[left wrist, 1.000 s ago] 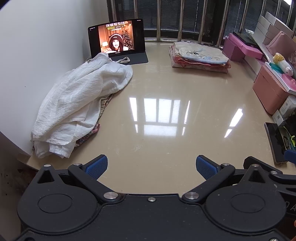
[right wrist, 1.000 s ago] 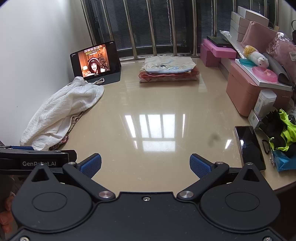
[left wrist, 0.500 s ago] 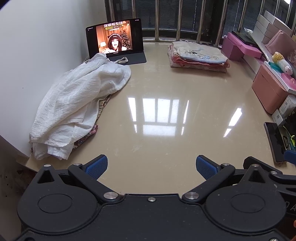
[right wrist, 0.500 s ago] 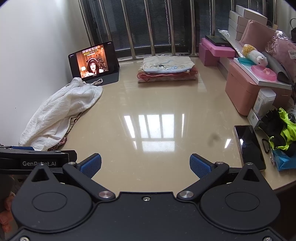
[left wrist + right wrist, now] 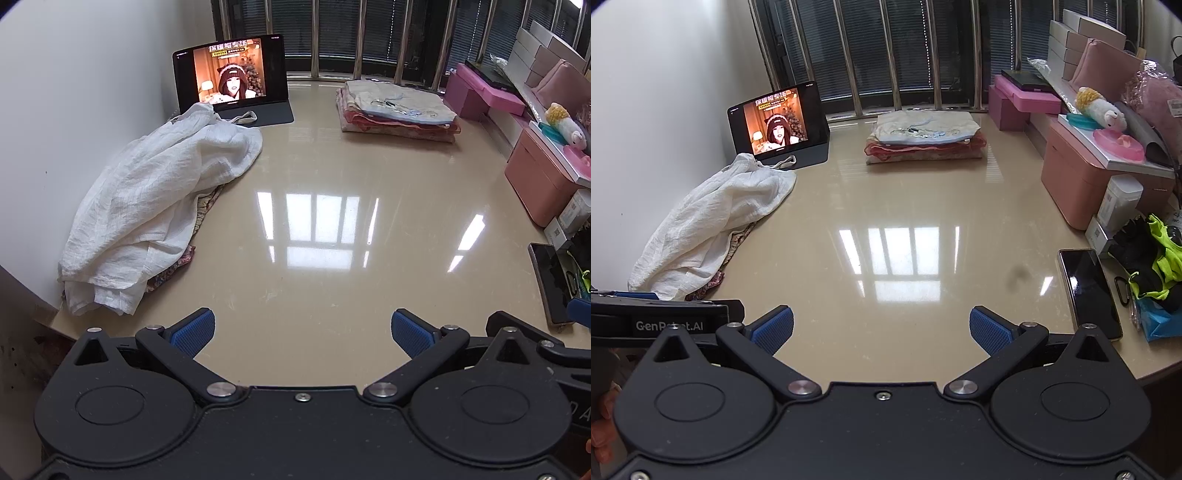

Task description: Fold clothes

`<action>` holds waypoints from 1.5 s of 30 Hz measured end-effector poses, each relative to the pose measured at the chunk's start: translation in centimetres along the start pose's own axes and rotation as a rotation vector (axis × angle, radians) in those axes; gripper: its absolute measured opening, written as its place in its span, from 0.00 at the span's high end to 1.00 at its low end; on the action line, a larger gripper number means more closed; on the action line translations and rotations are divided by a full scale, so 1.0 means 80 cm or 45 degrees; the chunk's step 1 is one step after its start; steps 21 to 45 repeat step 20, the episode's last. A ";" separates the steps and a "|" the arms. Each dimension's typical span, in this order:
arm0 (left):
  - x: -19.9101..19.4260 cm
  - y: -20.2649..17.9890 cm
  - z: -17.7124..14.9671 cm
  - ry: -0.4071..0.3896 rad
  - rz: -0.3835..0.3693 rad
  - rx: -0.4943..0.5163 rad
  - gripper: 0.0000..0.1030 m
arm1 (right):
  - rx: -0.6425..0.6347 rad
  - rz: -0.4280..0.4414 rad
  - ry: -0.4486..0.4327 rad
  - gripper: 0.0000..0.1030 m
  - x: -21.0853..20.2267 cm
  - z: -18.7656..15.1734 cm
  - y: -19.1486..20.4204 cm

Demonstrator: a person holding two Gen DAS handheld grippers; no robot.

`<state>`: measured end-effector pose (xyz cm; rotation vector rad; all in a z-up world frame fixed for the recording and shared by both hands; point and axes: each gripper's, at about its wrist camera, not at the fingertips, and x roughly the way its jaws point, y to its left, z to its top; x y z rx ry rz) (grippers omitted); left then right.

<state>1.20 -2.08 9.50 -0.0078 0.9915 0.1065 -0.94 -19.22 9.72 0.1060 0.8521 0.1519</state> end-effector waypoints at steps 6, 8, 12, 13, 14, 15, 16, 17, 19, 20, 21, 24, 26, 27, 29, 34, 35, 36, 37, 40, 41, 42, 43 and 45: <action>0.001 -0.001 0.000 -0.001 0.006 0.000 0.00 | 0.001 -0.002 0.001 0.00 0.001 0.001 0.002; 0.001 -0.001 0.000 0.001 0.004 -0.001 0.00 | 0.001 -0.002 0.001 0.00 0.002 0.002 0.002; 0.000 -0.002 0.000 -0.011 0.008 0.009 0.00 | 0.000 -0.001 -0.002 0.00 0.002 0.002 0.001; 0.000 -0.003 0.000 -0.020 0.010 0.015 0.00 | 0.001 -0.002 -0.002 0.00 0.002 0.002 0.003; -0.001 -0.003 -0.001 -0.029 0.011 0.021 0.00 | 0.002 -0.003 -0.002 0.00 0.003 0.002 0.005; -0.001 -0.004 -0.001 -0.033 0.011 0.026 0.00 | 0.004 -0.004 -0.002 0.00 0.003 0.001 0.008; -0.001 -0.004 -0.001 -0.033 0.008 0.026 0.00 | 0.005 -0.006 -0.002 0.00 0.003 0.002 0.009; 0.000 -0.004 -0.001 -0.032 0.004 0.026 0.00 | 0.007 -0.007 -0.001 0.00 0.004 0.002 0.010; 0.001 -0.004 -0.001 -0.022 -0.002 0.016 0.00 | 0.009 -0.009 0.000 0.00 0.004 0.003 0.012; 0.001 -0.004 -0.001 -0.015 -0.002 0.012 0.00 | 0.008 -0.010 0.000 0.00 0.005 0.003 0.012; 0.001 -0.004 -0.001 -0.015 -0.002 0.012 0.00 | 0.008 -0.010 0.000 0.00 0.005 0.003 0.012; 0.001 -0.004 -0.001 -0.015 -0.002 0.012 0.00 | 0.008 -0.010 0.000 0.00 0.005 0.003 0.012; 0.001 -0.004 -0.001 -0.015 -0.002 0.012 0.00 | 0.008 -0.010 0.000 0.00 0.005 0.003 0.012; 0.001 -0.004 -0.001 -0.015 -0.002 0.012 0.00 | 0.008 -0.010 0.000 0.00 0.005 0.003 0.012; 0.001 -0.004 -0.001 -0.015 -0.002 0.012 0.00 | 0.008 -0.010 0.000 0.00 0.005 0.003 0.012; 0.001 -0.004 -0.001 -0.015 -0.002 0.012 0.00 | 0.008 -0.010 0.000 0.00 0.005 0.003 0.012; 0.001 -0.004 -0.001 -0.015 -0.002 0.012 0.00 | 0.008 -0.010 0.000 0.00 0.005 0.003 0.012; 0.001 -0.004 -0.001 -0.015 -0.002 0.012 0.00 | 0.008 -0.010 0.000 0.00 0.005 0.003 0.012; 0.001 -0.004 -0.001 -0.015 -0.002 0.012 0.00 | 0.008 -0.010 0.000 0.00 0.005 0.003 0.012; 0.001 -0.004 -0.001 -0.015 -0.002 0.012 0.00 | 0.008 -0.010 0.000 0.00 0.005 0.003 0.012; 0.001 -0.004 -0.001 -0.015 -0.002 0.012 0.00 | 0.008 -0.010 0.000 0.00 0.005 0.003 0.012; 0.001 -0.004 -0.001 -0.015 -0.002 0.012 0.00 | 0.008 -0.010 0.000 0.00 0.005 0.003 0.012; 0.001 -0.004 -0.001 -0.015 -0.002 0.012 0.00 | 0.008 -0.010 0.000 0.00 0.005 0.003 0.012; 0.001 -0.004 -0.001 -0.015 -0.002 0.012 0.00 | 0.008 -0.010 0.000 0.00 0.005 0.003 0.012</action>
